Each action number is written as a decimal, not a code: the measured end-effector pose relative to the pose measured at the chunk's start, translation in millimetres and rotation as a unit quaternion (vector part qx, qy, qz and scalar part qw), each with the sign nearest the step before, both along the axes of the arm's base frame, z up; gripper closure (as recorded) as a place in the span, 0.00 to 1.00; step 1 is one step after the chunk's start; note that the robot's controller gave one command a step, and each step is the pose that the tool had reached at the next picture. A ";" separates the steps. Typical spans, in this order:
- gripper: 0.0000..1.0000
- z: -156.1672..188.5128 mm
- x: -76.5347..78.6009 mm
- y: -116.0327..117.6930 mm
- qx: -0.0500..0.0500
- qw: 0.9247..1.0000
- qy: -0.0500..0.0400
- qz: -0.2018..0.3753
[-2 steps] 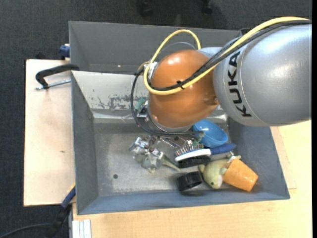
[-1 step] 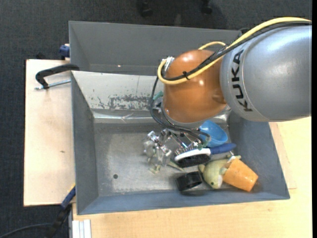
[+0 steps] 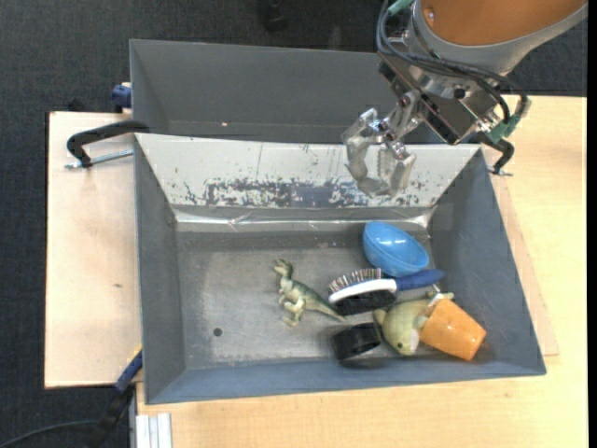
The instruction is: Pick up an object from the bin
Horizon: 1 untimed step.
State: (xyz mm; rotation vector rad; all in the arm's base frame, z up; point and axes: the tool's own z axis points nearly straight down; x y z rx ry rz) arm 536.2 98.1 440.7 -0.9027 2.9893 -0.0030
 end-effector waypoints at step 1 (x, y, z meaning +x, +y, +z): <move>1.00 -272.0 14.1 -7.7 -0.001 1.000 0.012 0.016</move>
Offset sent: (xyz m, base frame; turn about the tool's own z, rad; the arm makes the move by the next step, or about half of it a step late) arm 0.0148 -0.0083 -0.2682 -0.0335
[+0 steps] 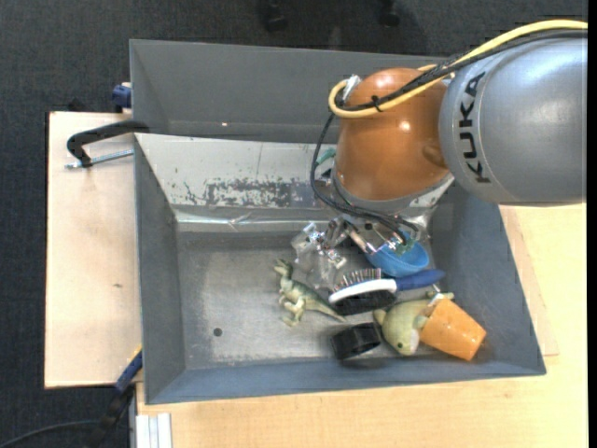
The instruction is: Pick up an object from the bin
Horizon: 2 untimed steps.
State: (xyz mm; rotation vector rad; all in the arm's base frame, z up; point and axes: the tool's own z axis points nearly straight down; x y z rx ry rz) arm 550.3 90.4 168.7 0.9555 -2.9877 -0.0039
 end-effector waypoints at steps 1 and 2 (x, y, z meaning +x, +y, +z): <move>0.00 5.0 1.6 0.4 0.001 1.000 -0.004 0.000; 0.00 -61.6 -7.5 -39.1 0.001 0.979 0.000 0.204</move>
Offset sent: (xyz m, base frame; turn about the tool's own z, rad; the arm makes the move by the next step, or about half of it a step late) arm 0.0000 0.0000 0.0000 0.0000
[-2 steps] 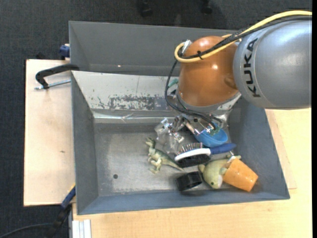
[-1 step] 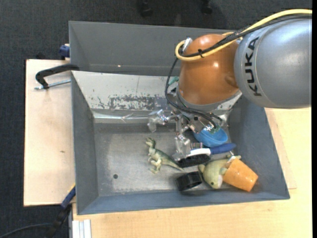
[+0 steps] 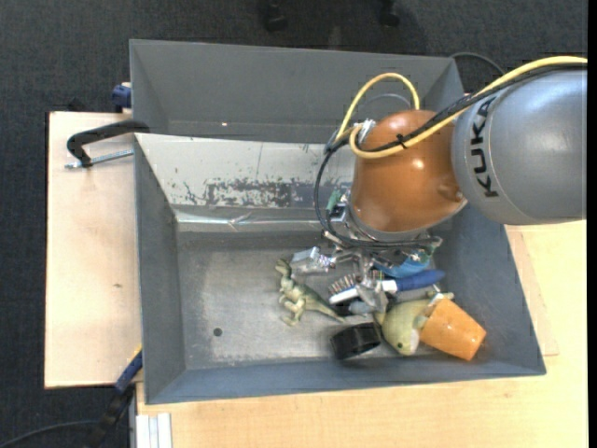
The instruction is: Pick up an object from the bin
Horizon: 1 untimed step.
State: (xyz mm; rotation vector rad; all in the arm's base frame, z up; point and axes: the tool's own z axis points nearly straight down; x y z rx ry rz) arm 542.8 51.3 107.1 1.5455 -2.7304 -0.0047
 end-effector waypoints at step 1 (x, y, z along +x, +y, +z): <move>0.00 -22.6 16.1 32.5 0.002 0.998 -0.003 -0.060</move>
Offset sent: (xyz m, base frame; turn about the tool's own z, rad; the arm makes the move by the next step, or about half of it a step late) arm 0.0157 0.0295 -0.0230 0.1201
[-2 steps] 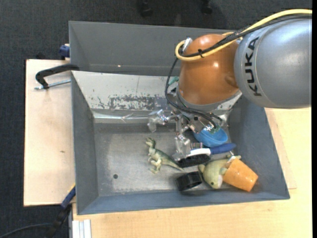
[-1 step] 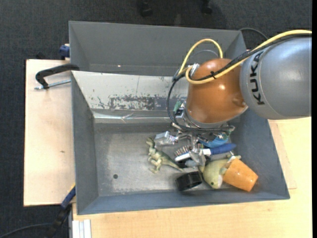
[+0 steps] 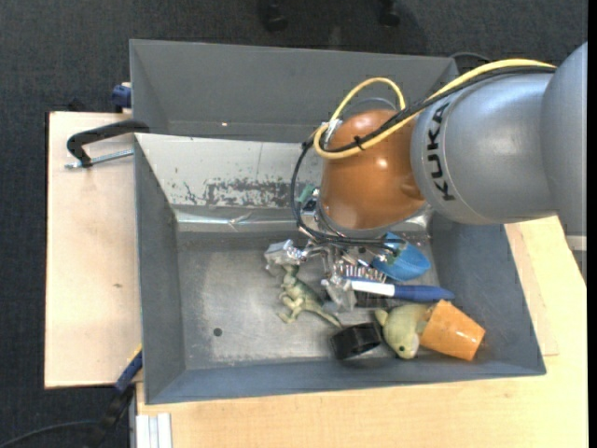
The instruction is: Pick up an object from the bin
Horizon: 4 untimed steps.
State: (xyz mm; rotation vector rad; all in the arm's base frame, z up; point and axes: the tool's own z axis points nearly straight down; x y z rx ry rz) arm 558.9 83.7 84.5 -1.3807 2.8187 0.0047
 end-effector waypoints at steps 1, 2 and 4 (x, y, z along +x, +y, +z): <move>1.00 0.7 0.7 -1.5 -0.001 1.000 -0.001 -0.001; 0.00 0.7 0.6 -1.5 0.000 1.000 -0.001 -0.001; 1.00 -12.9 -40.3 22.8 -0.001 0.999 -0.002 -0.051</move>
Offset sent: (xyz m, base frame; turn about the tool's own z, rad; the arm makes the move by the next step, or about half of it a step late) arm 0.0000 0.0000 0.0000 0.0000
